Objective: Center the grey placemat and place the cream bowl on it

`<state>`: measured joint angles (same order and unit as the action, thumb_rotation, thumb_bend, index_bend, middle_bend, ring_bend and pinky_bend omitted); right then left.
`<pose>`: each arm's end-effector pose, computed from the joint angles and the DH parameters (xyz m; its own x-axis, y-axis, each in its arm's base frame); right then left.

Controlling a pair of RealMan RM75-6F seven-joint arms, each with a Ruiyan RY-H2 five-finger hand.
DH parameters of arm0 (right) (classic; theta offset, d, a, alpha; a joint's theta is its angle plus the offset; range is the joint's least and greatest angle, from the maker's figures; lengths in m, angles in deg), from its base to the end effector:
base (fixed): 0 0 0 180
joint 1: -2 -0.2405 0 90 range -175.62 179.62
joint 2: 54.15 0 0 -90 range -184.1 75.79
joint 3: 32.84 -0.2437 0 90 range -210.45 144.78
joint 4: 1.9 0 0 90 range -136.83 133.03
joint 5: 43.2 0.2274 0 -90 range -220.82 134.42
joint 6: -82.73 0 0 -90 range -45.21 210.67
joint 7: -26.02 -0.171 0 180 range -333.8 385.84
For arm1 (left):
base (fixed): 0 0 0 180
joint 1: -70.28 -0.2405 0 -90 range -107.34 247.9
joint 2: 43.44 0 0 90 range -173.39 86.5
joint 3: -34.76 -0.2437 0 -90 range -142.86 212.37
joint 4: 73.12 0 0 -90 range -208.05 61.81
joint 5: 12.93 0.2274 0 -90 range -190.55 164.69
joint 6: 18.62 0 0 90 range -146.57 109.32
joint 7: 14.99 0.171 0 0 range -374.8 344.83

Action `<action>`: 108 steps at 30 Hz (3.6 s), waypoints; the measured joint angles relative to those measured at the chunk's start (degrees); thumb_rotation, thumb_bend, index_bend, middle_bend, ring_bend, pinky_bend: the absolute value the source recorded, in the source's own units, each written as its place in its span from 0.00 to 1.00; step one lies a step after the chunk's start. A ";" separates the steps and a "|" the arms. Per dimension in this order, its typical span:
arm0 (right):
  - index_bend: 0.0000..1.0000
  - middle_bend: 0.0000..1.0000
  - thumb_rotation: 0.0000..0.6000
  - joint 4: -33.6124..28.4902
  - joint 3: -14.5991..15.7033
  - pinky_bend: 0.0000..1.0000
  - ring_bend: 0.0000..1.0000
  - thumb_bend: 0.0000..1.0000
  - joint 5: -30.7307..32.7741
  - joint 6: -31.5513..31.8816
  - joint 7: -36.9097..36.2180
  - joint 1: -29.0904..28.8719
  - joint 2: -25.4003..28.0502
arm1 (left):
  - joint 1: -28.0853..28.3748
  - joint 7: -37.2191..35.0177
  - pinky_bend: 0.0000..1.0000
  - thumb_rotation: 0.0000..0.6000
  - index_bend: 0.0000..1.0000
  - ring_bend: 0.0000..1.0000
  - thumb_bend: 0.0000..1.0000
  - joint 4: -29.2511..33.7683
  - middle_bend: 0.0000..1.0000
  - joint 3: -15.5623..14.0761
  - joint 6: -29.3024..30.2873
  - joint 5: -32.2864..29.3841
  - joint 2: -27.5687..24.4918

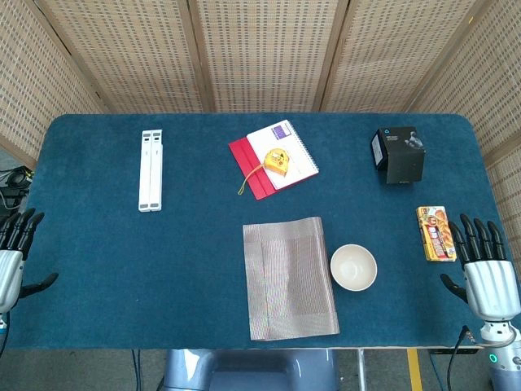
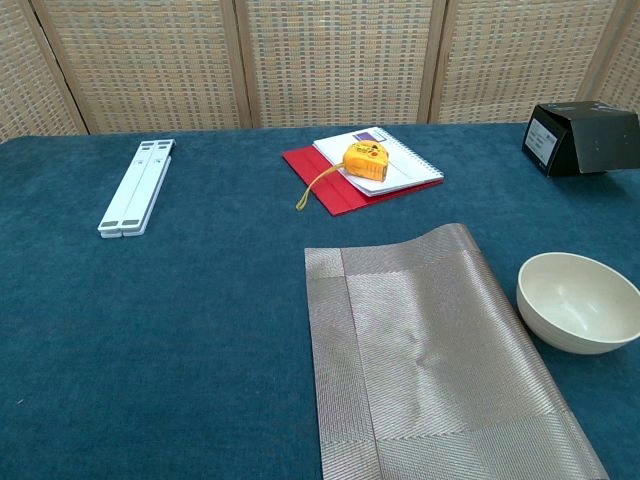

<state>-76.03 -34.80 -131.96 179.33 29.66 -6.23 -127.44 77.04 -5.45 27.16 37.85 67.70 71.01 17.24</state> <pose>-0.3178 -0.2243 0.1432 0.5613 0.2279 0.7956 -0.8044 -0.0757 0.5892 -0.2791 0.2166 0.1487 0.4718 -0.0291 0.8812 0.8814 -0.0111 -0.4723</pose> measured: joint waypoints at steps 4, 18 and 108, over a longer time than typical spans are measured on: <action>0.00 0.00 1.00 -0.39 0.12 0.00 0.00 0.00 0.06 -1.49 -0.03 0.24 0.37 | -0.29 0.17 0.00 1.00 0.00 0.00 0.00 0.14 0.00 -0.15 0.51 0.66 0.24; 0.19 0.00 1.00 -2.44 6.13 0.00 0.00 0.05 -7.03 -13.38 -5.01 -3.37 1.40 | 0.28 0.62 0.00 1.00 0.00 0.00 0.00 -0.26 0.00 0.85 0.42 0.98 0.66; 0.23 0.00 1.00 6.23 -2.48 0.00 0.00 0.33 -3.59 -50.20 -5.37 -40.55 -9.09 | 5.55 2.91 0.00 1.00 0.00 0.00 0.00 -1.61 0.00 5.24 -7.83 -11.21 0.88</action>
<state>-69.79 -37.28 -135.55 129.13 24.28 -46.78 -136.53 82.59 -2.54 25.55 43.09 59.87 59.79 18.12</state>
